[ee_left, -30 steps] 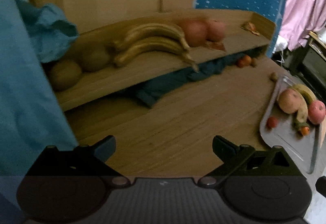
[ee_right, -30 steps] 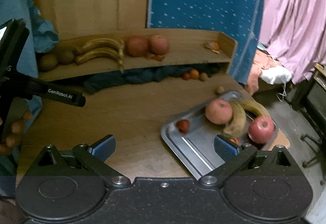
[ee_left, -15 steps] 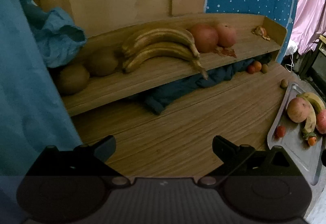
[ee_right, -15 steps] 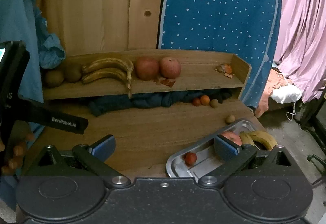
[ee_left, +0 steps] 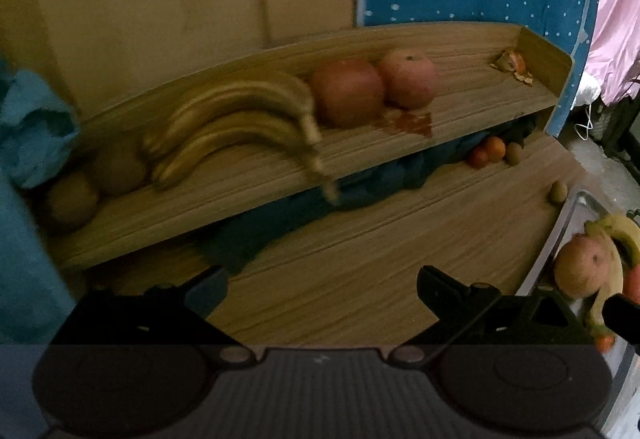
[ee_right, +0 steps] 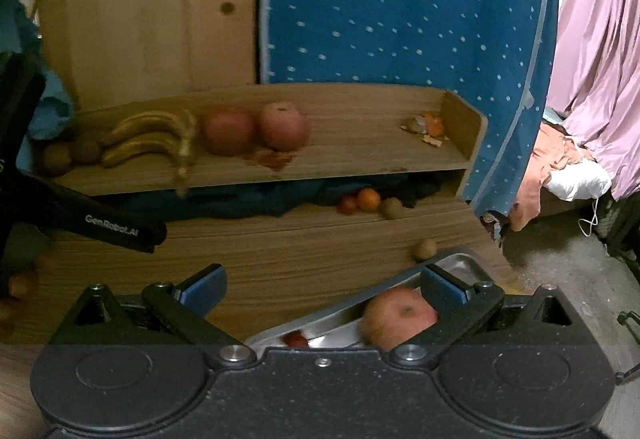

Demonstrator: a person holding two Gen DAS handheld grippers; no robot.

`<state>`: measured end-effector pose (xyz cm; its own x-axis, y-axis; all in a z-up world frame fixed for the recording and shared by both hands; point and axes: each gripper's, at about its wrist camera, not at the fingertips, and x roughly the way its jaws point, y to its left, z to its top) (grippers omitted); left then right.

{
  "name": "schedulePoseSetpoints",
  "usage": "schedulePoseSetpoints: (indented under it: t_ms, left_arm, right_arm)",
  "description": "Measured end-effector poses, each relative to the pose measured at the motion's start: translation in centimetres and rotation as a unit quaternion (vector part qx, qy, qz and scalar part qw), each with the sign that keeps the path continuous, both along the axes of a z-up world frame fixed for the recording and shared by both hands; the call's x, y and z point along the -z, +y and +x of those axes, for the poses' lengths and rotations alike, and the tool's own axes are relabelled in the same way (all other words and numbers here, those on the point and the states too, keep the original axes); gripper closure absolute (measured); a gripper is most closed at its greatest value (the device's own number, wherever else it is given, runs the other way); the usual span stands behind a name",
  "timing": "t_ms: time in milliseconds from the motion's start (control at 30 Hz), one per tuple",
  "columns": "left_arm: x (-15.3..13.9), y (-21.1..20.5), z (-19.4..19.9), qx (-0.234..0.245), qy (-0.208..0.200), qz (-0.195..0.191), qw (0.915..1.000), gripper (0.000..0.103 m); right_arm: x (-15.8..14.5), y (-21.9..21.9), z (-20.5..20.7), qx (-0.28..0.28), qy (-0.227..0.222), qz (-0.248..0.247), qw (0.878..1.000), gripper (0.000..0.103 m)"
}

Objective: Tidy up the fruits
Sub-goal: 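Withdraw both open grippers from the tray toward the remaining small fruits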

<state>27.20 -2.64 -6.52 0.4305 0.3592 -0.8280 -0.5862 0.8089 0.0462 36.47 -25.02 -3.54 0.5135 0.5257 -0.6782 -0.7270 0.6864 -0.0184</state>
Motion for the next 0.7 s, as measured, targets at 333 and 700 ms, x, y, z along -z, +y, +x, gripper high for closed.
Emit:
schedulePoseSetpoints:
  t_ms: [333, 700]
  left_arm:
    - [2.6, -2.9, 7.8, -0.009, 0.05, -0.018, 0.9986, 0.0]
    - [4.0, -4.5, 12.9, -0.013, 0.08, -0.017, 0.9965, 0.0]
  right_arm:
    - [3.7, -2.9, 9.3, -0.006, 0.019, -0.021, 1.0, 0.001]
    - [6.1, -3.2, 15.6, -0.032, 0.043, -0.025, 0.998, 0.001]
